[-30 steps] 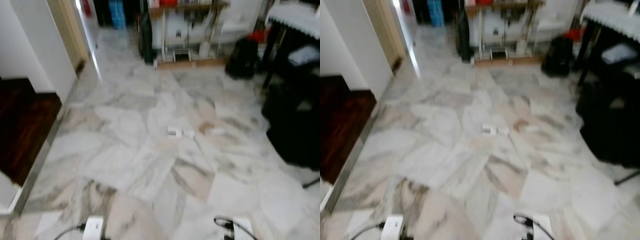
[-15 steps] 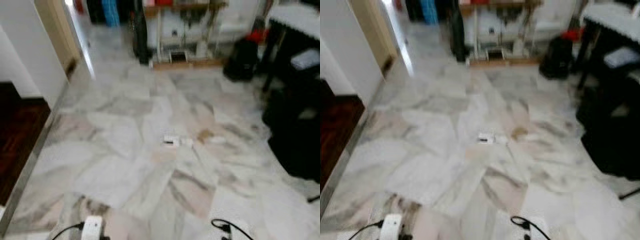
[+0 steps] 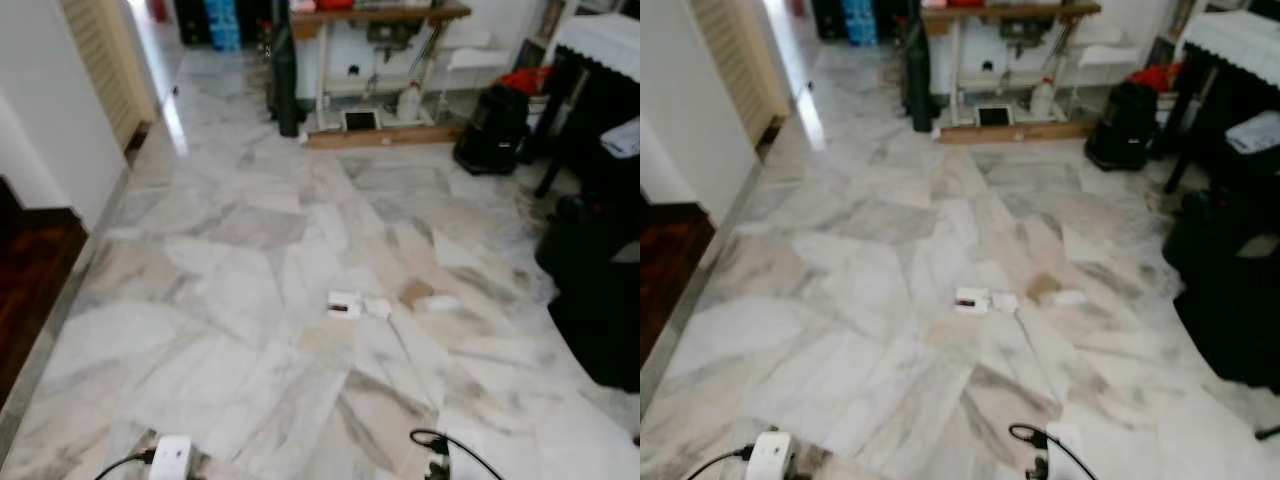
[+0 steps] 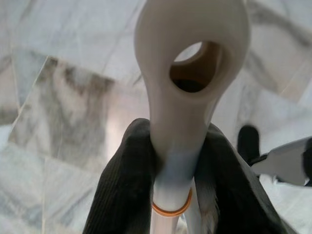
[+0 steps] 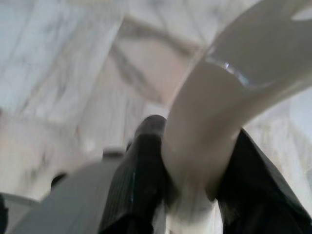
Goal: Sweep floor
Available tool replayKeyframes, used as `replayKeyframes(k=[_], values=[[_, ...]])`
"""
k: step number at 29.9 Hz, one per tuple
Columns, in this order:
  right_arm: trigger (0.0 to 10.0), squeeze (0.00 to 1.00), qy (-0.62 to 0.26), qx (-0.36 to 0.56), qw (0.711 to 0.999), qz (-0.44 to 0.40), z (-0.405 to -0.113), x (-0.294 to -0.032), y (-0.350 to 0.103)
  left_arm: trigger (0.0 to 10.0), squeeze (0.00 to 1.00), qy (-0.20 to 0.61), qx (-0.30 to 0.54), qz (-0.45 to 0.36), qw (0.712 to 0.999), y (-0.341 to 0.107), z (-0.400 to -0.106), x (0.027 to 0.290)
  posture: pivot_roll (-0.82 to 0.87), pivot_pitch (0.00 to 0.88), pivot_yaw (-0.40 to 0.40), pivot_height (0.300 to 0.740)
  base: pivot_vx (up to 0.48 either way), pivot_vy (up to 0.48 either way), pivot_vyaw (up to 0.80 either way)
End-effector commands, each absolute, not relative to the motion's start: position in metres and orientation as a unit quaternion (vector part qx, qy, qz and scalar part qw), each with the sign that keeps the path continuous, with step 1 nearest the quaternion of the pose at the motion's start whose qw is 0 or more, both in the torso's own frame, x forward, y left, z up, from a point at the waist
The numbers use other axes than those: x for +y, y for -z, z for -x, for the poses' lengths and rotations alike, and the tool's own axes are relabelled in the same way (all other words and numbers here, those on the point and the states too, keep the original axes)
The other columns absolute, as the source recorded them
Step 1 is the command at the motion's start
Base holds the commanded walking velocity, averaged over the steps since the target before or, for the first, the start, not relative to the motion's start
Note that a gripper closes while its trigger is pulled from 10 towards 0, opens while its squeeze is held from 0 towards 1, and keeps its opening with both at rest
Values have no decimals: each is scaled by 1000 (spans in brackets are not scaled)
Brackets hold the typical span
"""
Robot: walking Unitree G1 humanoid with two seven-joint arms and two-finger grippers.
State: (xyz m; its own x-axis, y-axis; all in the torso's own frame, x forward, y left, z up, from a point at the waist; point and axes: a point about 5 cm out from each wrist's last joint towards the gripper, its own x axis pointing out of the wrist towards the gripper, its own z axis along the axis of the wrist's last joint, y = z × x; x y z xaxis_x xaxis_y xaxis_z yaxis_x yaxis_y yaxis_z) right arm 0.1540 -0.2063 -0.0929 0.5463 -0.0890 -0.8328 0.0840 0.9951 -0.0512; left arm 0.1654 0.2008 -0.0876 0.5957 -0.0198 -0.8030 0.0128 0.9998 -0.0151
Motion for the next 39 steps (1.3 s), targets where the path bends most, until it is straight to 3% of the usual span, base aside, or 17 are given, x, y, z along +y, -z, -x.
replayKeyframes(k=[1, 39], values=[[10000, 0, 41, 455, 889, -2, -165, -199, 89, 10000, 0, -3, 453, 1, 892, 87, -161, 211, -68, 0, 2, 740, 424, 0, 0], [10000, 0, 42, 472, 881, -2, -159, -199, 92, 10000, 0, -5, 460, -2, 888, 87, -160, 219, -67, 0, 12, 740, 421, 0, 0]])
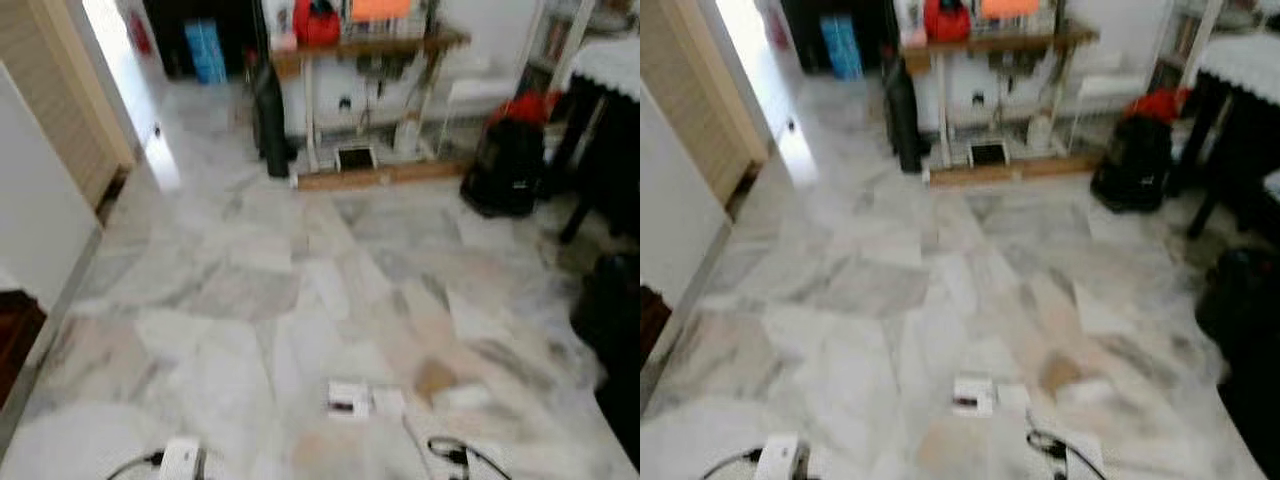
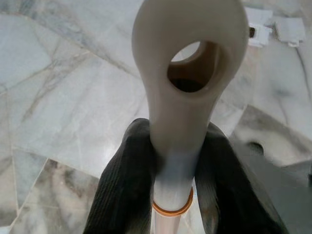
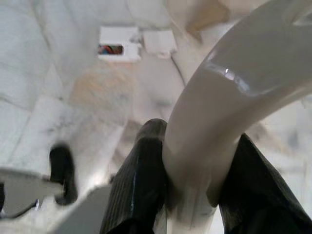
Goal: Sweep floor
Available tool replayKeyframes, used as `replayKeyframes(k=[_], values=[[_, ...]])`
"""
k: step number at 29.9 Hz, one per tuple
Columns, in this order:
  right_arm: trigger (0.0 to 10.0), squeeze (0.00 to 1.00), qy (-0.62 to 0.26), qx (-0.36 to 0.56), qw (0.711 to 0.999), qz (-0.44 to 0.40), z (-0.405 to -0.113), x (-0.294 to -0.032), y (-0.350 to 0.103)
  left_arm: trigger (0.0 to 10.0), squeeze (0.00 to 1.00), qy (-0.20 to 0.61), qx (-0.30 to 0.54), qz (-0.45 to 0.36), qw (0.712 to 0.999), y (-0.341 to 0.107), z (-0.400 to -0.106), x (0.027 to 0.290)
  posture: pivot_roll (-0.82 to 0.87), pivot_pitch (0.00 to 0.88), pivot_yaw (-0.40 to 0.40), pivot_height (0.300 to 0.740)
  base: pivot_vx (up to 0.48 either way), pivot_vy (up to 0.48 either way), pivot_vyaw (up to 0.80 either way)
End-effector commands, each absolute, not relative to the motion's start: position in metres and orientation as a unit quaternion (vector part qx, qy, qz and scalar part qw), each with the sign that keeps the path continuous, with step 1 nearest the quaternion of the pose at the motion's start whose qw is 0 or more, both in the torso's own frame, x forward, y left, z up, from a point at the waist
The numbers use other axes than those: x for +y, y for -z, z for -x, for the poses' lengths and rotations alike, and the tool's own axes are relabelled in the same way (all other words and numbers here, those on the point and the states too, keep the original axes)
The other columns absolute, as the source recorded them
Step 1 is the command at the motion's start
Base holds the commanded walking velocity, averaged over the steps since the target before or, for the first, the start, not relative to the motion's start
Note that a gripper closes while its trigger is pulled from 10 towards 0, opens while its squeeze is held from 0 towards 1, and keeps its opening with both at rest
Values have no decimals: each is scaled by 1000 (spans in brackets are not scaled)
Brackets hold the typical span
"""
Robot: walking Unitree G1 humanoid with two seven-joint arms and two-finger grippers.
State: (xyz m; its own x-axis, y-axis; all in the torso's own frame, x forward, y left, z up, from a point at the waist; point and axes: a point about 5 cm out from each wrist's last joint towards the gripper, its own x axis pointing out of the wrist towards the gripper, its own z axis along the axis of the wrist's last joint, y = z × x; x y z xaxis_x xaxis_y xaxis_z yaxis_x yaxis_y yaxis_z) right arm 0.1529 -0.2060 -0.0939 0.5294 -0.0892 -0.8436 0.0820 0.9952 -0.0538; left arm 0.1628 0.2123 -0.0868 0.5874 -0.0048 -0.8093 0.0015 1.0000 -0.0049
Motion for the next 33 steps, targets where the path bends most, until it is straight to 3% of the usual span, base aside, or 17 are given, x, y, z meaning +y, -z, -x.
replayKeyframes(k=[1, 22, 33], values=[[10000, 0, 42, 472, 881, -2, -159, -199, 92, 10000, 0, -6, 460, -4, 888, 87, -159, 219, -65, 0, 9, 740, 0, 0, 0], [10000, 0, 51, 463, 885, 28, -161, -211, 89, 10000, 0, -10, 457, 0, 889, 88, -157, 217, -72, 0, 2, 740, 0, 0, 0], [10000, 0, 69, 453, 873, 168, -174, -237, 78, 10000, 0, -32, 444, -28, 895, 84, -159, 232, -73, 0, 1, 740, 0, 0, 0]])
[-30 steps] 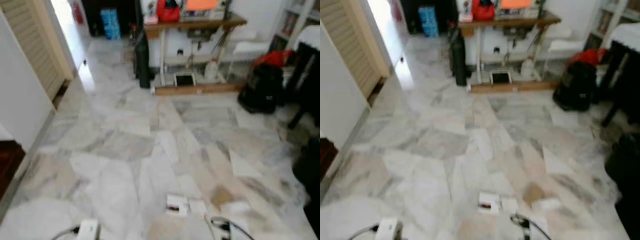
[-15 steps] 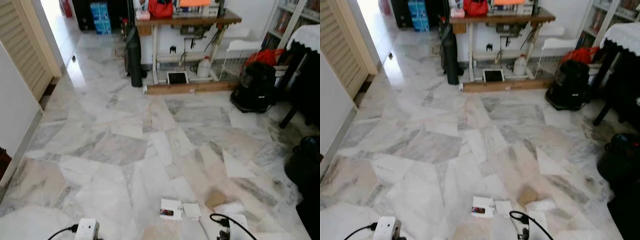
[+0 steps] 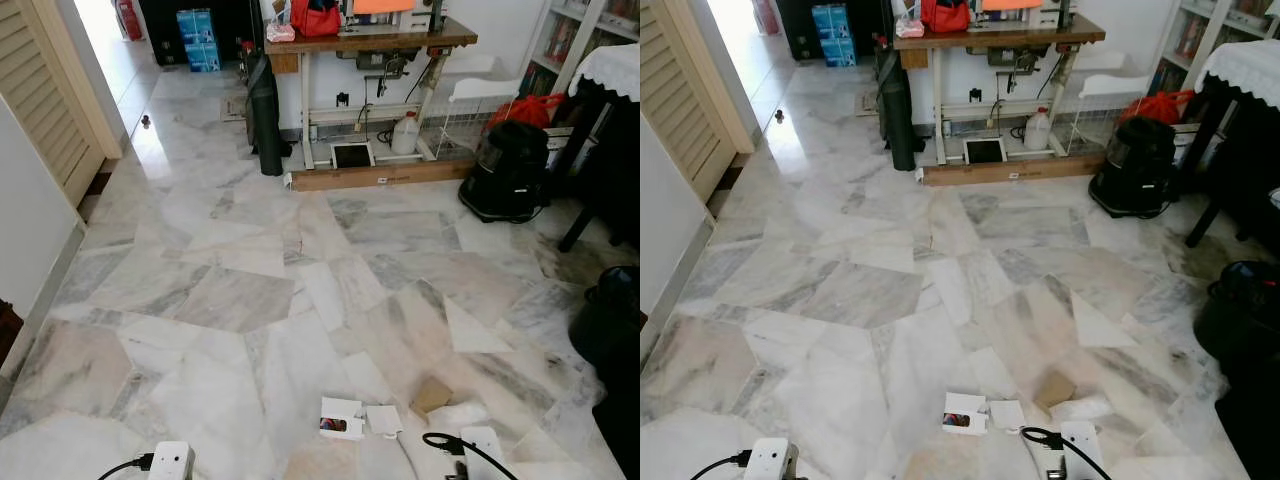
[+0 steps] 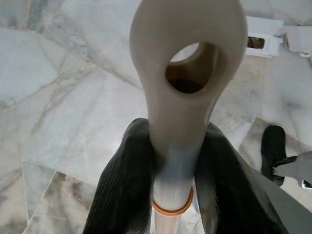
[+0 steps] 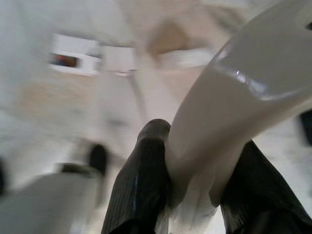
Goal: Sweep floor
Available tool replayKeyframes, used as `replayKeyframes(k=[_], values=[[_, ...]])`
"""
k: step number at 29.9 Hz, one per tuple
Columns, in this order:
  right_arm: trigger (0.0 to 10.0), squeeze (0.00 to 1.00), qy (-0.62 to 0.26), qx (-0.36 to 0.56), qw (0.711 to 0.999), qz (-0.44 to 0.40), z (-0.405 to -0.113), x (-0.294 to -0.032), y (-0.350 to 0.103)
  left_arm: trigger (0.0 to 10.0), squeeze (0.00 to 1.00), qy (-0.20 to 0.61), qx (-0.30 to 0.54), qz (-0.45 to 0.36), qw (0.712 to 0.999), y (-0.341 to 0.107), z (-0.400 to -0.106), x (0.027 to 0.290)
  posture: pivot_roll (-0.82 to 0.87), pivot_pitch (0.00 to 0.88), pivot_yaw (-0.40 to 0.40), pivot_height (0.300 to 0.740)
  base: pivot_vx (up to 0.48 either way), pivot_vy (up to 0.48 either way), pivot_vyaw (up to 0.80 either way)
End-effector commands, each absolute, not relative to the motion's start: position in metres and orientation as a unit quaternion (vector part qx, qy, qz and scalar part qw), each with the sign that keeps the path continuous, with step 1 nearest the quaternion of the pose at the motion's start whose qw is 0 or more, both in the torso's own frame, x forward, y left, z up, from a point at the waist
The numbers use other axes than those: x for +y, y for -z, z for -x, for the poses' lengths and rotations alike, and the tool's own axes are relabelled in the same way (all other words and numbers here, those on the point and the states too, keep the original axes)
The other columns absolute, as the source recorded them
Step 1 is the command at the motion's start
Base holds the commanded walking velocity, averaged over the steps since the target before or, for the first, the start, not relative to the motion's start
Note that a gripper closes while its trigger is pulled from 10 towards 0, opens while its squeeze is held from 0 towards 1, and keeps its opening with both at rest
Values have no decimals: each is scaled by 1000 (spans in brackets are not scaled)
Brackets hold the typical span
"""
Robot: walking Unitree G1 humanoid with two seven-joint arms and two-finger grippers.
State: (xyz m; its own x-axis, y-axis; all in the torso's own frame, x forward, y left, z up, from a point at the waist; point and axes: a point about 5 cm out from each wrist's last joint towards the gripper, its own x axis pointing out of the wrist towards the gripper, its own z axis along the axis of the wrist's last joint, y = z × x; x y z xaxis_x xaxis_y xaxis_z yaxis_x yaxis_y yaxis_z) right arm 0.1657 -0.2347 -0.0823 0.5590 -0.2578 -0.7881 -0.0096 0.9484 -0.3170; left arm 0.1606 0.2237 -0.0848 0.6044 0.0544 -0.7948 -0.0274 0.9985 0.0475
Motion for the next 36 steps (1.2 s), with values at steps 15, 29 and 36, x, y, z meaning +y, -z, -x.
replayKeyframes(k=[15, 29, 36], values=[[10000, 0, 150, 272, 924, 223, -243, -276, 12, 10000, 0, -61, 171, -109, 977, -20, -262, 282, -75, 0, -6, 740, 0, 0, 0], [10000, 0, 173, 149, 953, 199, -268, -269, -27, 10000, 0, -10, 37, -121, 992, -77, -306, 239, -83, 0, 5, 740, 0, 0, 0], [10000, 0, 199, 129, 953, 188, -268, -262, -30, 10000, 0, -10, 42, -106, 993, -73, -303, 232, -80, 0, 11, 740, 0, 0, 0]])
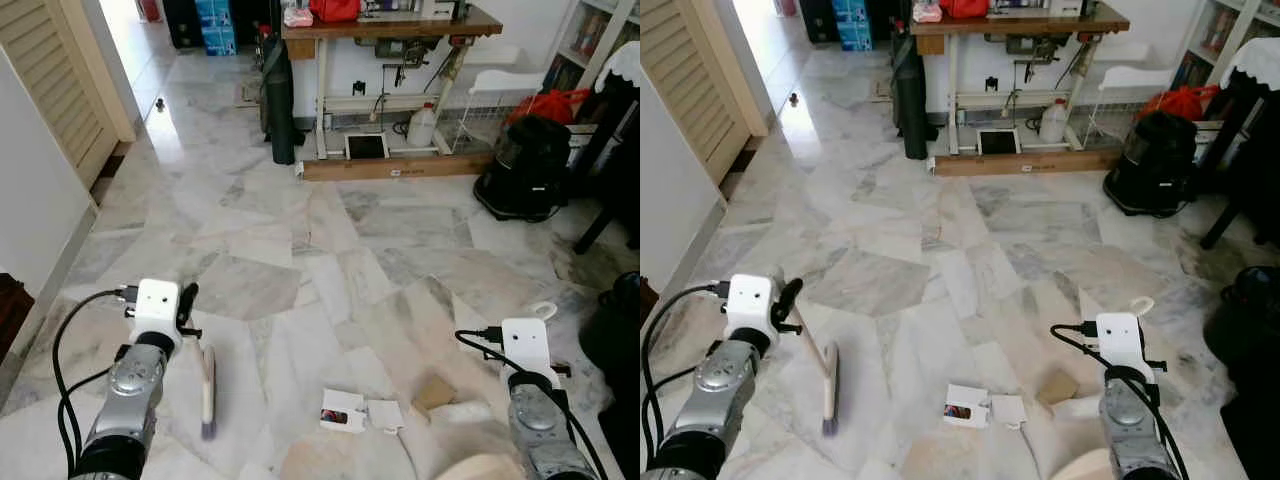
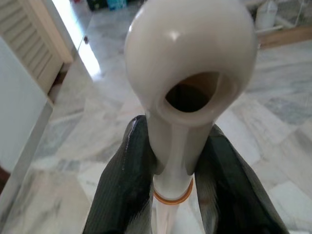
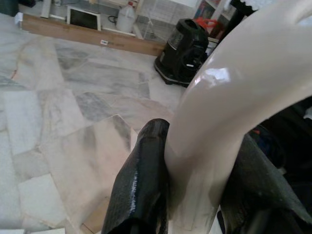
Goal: Sweep floor
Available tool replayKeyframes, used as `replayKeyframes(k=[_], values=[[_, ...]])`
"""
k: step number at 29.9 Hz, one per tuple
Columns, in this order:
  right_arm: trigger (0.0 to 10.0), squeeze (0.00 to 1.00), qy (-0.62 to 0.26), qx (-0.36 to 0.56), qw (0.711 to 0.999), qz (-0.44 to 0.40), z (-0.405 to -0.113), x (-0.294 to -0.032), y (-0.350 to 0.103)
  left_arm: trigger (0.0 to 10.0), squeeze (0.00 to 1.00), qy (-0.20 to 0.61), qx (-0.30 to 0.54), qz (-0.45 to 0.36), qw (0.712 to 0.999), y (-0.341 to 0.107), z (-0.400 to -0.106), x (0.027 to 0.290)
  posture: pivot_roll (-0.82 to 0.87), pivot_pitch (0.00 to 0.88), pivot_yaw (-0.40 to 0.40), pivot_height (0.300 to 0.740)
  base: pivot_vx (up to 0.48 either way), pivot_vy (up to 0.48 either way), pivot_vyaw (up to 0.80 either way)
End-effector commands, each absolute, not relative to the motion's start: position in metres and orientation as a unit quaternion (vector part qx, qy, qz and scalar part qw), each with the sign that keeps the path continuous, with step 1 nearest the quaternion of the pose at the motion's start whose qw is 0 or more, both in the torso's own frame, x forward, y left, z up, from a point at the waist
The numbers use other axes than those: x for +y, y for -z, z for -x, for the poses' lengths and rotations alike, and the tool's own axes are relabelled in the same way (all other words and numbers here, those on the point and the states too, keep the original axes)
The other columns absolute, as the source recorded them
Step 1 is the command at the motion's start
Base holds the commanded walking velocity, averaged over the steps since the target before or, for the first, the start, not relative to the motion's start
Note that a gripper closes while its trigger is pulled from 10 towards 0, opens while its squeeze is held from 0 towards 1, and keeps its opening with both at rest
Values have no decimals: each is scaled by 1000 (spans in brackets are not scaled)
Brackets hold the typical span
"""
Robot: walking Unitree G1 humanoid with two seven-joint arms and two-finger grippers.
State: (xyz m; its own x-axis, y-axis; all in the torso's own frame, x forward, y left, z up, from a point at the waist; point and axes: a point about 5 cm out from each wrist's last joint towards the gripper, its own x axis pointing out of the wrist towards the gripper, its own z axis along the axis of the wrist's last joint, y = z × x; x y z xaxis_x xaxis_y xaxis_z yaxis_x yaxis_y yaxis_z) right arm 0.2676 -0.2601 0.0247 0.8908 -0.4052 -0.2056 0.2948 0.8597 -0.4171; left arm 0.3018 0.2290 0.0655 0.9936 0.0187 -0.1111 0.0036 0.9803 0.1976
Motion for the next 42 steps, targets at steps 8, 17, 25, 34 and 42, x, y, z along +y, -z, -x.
replayKeyframes(k=[8, 17, 25, 34, 42], values=[[10000, 0, 246, 118, 947, 171, -265, -261, -27, 10000, 0, -1, 37, -75, 997, -74, -302, 226, -71, 0, 19, 740, 0, 0, 0], [10000, 0, 282, 87, 943, 156, -266, -264, -34, 10000, 0, -1, 18, -37, 999, -87, -311, 223, -67, 0, 24, 740, 0, 0, 0], [10000, 0, 311, 34, 939, 142, -275, -273, -55, 10000, 0, 3, 10, -29, 1000, -92, -314, 225, -69, 0, 29, 740, 0, 0, 0], [10000, 0, 313, 14, 940, 134, -284, -277, -67, 10000, 0, 1, 9, -18, 1000, -95, -316, 229, -67, 0, 27, 740, 0, 0, 0], [10000, 0, 307, 37, 942, 128, -278, -271, -53, 10000, 0, 5, 7, -13, 1000, -96, -318, 226, -65, 0, 27, 740, 0, 0, 0]])
